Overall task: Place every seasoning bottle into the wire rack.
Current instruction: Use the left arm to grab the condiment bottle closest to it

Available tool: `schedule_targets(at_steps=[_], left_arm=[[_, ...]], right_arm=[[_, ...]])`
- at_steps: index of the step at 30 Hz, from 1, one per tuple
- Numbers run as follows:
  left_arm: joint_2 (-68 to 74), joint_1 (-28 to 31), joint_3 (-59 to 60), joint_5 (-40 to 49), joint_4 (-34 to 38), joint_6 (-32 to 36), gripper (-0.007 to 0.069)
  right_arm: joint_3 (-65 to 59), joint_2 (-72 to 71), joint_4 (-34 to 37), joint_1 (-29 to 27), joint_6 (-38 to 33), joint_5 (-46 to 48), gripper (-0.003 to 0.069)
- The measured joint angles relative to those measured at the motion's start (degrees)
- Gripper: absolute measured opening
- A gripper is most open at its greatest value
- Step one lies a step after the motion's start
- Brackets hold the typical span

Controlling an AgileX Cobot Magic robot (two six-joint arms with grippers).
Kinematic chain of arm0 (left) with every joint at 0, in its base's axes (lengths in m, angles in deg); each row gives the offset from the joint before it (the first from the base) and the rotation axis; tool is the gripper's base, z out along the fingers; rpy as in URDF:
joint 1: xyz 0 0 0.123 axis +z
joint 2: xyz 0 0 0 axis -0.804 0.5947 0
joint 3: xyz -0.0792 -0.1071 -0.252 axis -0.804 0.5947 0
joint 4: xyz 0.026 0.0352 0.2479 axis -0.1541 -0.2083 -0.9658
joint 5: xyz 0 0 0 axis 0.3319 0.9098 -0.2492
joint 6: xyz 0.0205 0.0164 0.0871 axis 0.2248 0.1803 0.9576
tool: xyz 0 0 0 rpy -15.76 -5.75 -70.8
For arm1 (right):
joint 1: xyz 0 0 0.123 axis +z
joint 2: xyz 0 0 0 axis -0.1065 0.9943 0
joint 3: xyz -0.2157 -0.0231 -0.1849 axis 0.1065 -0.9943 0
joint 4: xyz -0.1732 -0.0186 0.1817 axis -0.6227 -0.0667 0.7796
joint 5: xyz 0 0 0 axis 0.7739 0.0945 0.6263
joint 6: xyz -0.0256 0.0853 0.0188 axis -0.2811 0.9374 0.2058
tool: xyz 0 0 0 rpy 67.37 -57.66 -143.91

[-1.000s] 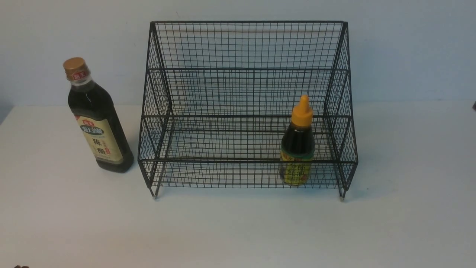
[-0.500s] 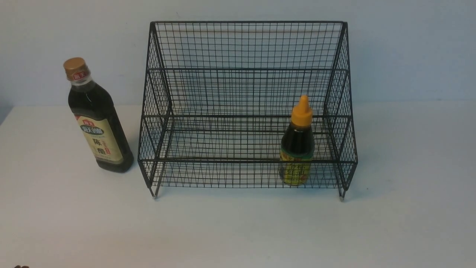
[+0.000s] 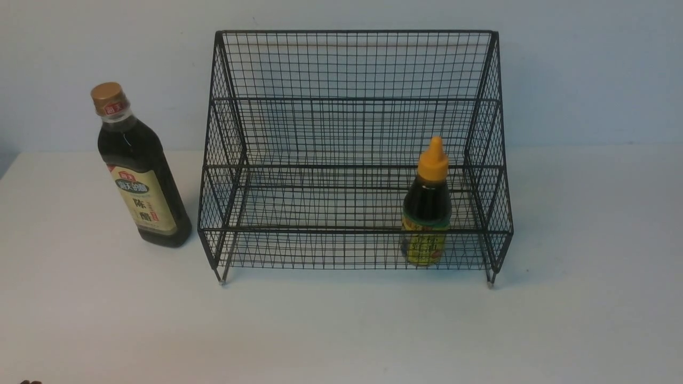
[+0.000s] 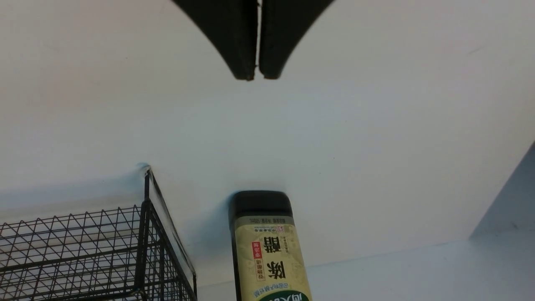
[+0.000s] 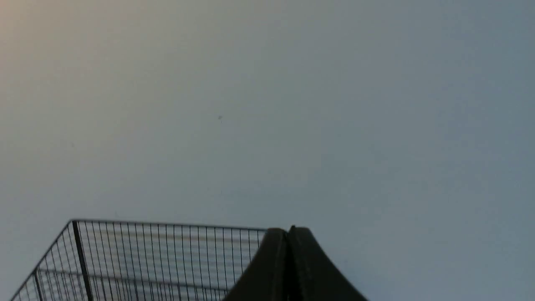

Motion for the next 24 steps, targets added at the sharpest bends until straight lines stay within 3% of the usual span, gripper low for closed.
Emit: schedule_targets(at_steps=[8,17,24], left_arm=[[0.00,0.00,0.00,0.00,0.00,0.00,-0.0005],[0.00,0.00,0.00,0.00,0.00,0.00,-0.0005],[0.00,0.00,0.00,0.00,0.00,0.00,-0.0005]], right_arm=[[-5.68,-1.06,-0.63,-0.42,-2.31,4.50,-0.0013],[-28.88,-17.60,-6.26,-13.59,-2.52,5.09,-0.0013],[-36.34,-26.75,-7.39,-14.94,-2.63,10.95,-0.0013]])
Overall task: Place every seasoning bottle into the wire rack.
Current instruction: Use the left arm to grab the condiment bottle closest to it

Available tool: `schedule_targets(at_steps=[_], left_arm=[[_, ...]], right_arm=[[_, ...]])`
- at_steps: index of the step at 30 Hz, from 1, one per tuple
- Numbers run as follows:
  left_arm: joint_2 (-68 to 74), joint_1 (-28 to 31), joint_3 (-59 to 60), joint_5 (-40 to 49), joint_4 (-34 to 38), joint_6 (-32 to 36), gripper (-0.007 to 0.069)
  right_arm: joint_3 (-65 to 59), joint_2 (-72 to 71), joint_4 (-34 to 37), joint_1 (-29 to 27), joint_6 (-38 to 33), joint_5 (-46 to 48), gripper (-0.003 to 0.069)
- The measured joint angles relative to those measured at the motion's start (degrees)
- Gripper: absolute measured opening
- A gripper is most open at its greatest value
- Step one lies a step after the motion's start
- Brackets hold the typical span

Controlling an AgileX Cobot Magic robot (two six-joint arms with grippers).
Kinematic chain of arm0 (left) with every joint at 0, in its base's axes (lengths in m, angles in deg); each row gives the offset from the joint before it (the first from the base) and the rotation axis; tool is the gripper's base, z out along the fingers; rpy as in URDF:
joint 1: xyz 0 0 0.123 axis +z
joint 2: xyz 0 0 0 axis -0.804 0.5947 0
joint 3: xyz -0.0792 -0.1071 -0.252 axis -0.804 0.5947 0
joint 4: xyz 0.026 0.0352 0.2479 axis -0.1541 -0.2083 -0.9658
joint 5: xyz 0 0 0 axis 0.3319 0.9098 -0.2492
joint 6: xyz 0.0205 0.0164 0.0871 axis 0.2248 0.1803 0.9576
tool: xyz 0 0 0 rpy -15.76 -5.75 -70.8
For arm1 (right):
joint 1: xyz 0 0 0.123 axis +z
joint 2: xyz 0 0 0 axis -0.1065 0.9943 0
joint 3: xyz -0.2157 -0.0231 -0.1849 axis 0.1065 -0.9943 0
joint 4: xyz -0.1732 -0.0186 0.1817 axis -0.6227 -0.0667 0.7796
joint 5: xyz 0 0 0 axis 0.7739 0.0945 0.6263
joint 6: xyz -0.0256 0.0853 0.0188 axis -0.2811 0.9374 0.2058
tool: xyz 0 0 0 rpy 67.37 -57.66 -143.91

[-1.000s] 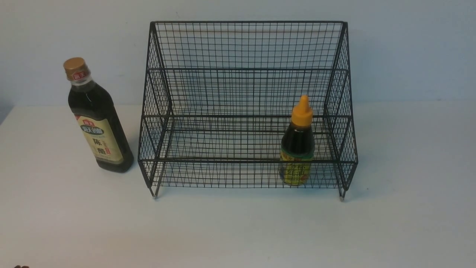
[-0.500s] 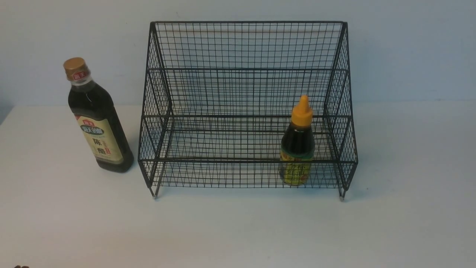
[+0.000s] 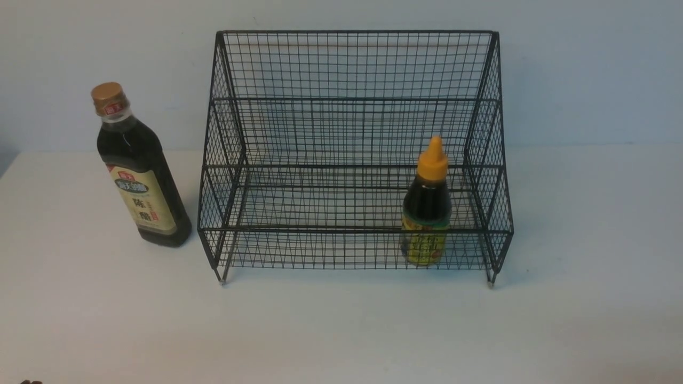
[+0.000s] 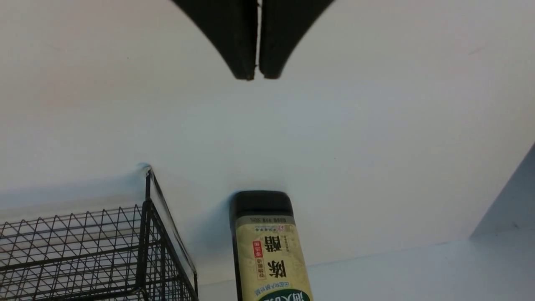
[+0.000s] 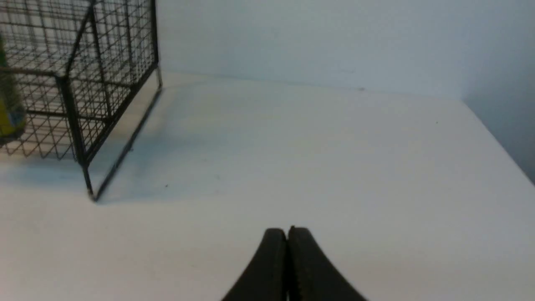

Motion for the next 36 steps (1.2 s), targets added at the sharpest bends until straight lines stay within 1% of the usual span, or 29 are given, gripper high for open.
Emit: schedule_targets(at_steps=[3,13,36], left_arm=[[0.00,0.00,0.00,0.00,0.00,0.00,-0.0005],[0.00,0.00,0.00,0.00,0.00,0.00,-0.0005],[0.00,0.00,0.00,0.00,0.00,0.00,-0.0005]], right_arm=[[0.05,-0.18,0.11,0.09,0.00,0.13,-0.0013],[0.10,-0.18,0.27,4.66,0.00,0.24,-0.0013],[0.10,-0.18,0.27,4.69,0.00,0.37,-0.0013]])
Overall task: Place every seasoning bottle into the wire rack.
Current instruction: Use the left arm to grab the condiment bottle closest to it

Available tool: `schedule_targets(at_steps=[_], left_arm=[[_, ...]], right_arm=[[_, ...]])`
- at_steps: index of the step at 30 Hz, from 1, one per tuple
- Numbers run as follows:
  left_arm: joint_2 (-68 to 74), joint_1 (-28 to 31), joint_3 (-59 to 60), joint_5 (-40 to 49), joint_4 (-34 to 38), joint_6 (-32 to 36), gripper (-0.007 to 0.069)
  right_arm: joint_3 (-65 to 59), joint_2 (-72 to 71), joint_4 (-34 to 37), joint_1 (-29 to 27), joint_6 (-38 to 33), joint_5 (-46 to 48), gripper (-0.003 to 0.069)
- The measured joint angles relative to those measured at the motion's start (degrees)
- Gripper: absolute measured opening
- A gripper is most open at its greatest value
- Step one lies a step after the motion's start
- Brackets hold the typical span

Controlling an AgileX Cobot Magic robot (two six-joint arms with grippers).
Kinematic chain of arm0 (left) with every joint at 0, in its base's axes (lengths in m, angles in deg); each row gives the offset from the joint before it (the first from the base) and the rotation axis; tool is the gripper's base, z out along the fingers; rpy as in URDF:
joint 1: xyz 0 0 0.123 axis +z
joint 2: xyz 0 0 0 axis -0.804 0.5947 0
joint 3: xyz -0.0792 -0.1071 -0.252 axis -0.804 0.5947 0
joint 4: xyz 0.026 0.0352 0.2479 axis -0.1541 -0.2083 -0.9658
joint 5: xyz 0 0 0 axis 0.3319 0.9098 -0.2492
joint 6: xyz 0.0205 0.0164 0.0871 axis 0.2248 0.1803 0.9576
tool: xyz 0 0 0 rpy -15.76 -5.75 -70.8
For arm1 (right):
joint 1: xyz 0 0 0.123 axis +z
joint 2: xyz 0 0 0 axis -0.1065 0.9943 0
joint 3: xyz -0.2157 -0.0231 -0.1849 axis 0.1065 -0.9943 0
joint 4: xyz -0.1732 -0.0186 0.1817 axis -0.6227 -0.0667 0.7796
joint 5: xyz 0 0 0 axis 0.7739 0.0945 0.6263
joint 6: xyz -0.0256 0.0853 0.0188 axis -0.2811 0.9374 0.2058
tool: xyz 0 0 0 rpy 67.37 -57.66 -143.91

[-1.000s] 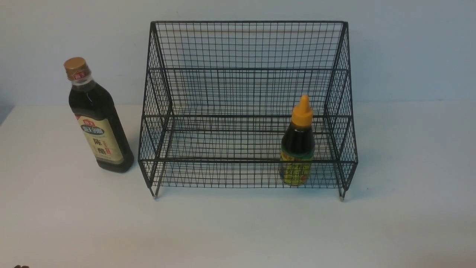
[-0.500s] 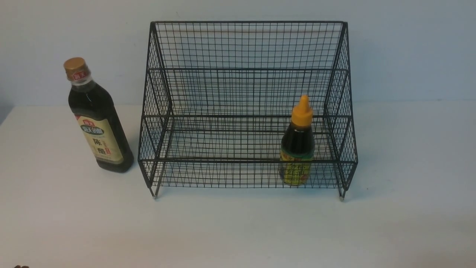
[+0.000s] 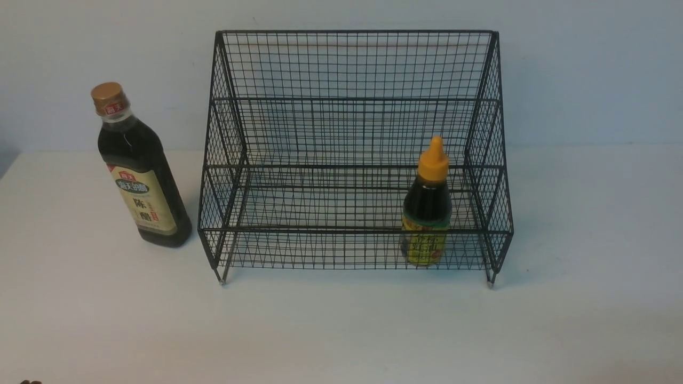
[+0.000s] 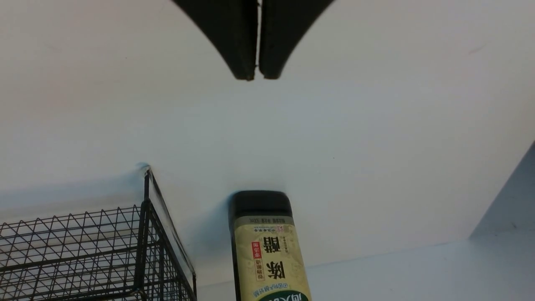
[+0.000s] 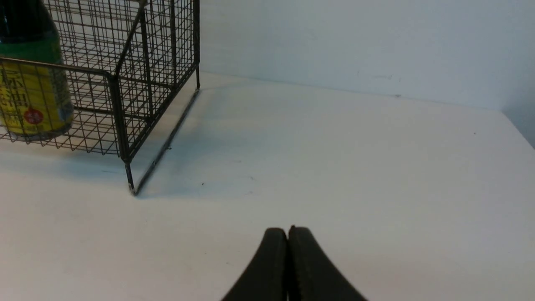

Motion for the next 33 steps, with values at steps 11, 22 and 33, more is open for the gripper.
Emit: schedule_targets(at_steps=[11,22,33], left_arm=[[0.00,0.00,0.25,-6.12,2.51,-1.88,-0.0005],[0.93,0.00,-0.10,-48.11,8.77,-4.59,-0.0005],[35.88,0.00,-15.68,-52.59,2.31,-4.70,-0.0004]], right_arm=[[0.00,0.00,0.00,0.00,0.00,0.00,-0.0013],[0.00,0.00,0.00,0.00,0.00,0.00,-0.0013],[0.00,0.00,0.00,0.00,0.00,0.02,-0.0013]])
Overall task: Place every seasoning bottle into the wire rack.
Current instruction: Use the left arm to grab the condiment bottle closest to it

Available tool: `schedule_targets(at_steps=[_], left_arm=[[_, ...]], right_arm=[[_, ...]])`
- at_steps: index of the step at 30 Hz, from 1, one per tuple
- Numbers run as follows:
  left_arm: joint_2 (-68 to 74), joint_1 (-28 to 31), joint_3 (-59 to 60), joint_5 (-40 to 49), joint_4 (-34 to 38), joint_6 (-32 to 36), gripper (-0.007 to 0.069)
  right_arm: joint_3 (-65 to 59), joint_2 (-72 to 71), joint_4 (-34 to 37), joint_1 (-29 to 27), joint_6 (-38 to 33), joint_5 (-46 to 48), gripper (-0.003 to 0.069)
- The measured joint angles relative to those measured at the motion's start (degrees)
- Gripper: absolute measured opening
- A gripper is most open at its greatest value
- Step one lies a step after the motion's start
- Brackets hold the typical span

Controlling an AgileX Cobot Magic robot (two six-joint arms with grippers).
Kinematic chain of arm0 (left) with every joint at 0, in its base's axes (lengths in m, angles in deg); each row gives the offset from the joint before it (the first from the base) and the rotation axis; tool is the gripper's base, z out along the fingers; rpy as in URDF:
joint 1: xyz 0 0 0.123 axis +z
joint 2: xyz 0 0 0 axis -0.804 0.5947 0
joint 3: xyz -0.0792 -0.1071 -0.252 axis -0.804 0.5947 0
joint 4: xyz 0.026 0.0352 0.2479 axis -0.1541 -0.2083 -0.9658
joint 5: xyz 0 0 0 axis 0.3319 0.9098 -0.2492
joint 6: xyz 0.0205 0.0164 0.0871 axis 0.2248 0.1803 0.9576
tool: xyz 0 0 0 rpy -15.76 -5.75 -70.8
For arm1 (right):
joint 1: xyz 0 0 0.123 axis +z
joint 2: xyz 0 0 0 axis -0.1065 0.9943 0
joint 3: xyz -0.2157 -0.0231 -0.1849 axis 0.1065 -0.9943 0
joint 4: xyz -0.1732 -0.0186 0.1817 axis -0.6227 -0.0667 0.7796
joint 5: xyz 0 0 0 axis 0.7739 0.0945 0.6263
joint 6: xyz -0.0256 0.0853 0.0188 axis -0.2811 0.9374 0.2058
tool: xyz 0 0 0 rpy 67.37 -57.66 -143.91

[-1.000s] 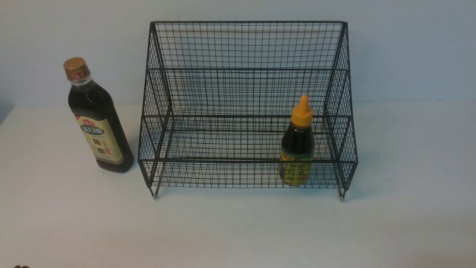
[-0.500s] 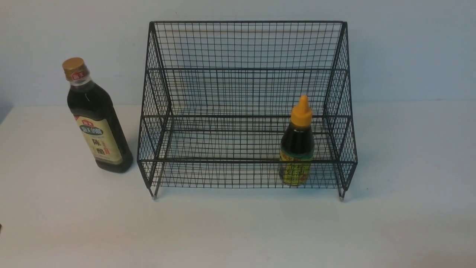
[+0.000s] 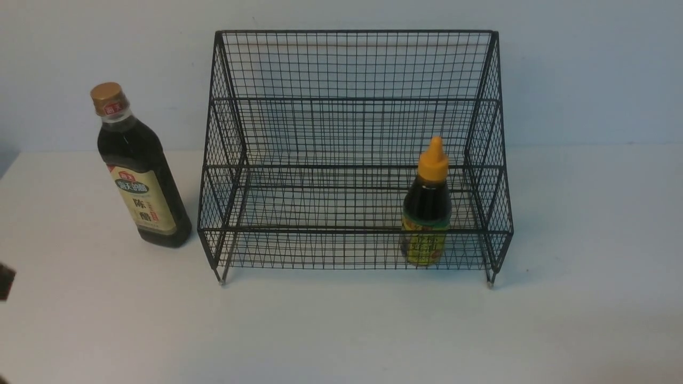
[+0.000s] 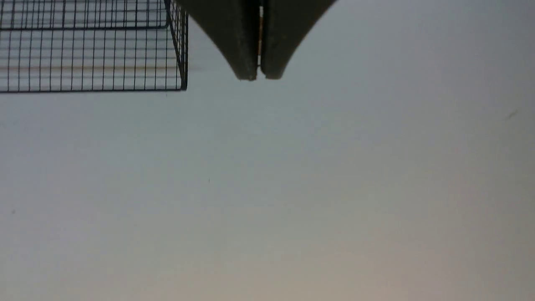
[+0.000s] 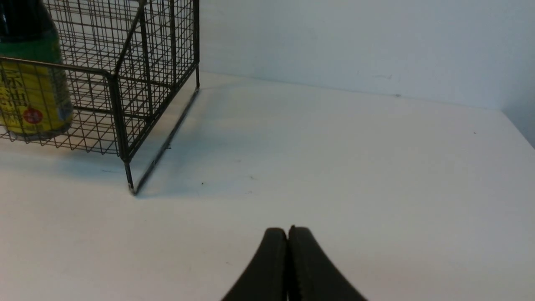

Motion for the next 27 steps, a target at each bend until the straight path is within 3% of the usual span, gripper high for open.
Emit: schedule_targets(at_steps=[6,11,19,27], left_arm=[[17.12,0.00,-8.28,-2.48,-1.77,-3.33,0.0043],[27.89,0.00,-15.00,-2.91,-2.31,-8.12,0.0200],[37.43,0.00,-21.35,-4.38,-2.31,-8.46,0.0434],[46.87,0.40,-27.63,-4.43,-1.31,-7.59,0.0469]], right_arm=[[0.00,0.00,0.00,0.00,0.00,0.00,-0.0013],[0.00,0.00,0.00,0.00,0.00,0.04,-0.0013],[0.00,0.00,0.00,0.00,-0.72,0.04,-0.0013],[0.00,0.00,0.00,0.00,-0.78,0.04,-0.0013]])
